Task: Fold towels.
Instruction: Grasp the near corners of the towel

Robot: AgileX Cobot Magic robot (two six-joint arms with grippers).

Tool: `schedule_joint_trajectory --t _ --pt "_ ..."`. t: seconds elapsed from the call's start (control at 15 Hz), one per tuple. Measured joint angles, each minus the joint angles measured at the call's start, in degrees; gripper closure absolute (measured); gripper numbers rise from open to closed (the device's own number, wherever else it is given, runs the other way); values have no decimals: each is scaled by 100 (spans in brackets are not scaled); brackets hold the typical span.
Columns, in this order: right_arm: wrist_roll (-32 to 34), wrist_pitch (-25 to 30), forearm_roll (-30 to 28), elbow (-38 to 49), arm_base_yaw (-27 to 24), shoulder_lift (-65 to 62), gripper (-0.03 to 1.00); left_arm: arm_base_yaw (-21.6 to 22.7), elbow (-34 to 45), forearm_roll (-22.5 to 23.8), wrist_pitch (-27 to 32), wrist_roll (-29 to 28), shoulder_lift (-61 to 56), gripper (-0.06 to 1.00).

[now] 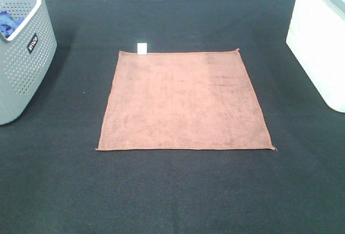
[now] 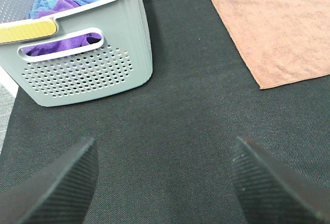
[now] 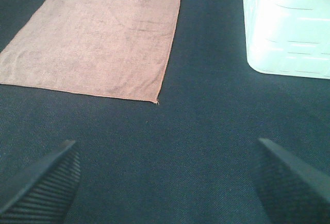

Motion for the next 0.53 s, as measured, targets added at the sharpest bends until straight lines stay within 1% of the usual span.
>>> schedule_joint_trajectory --t 0.53 --pt "0 0 0 0 0 0 12 0 0 0 0 0 0 25"
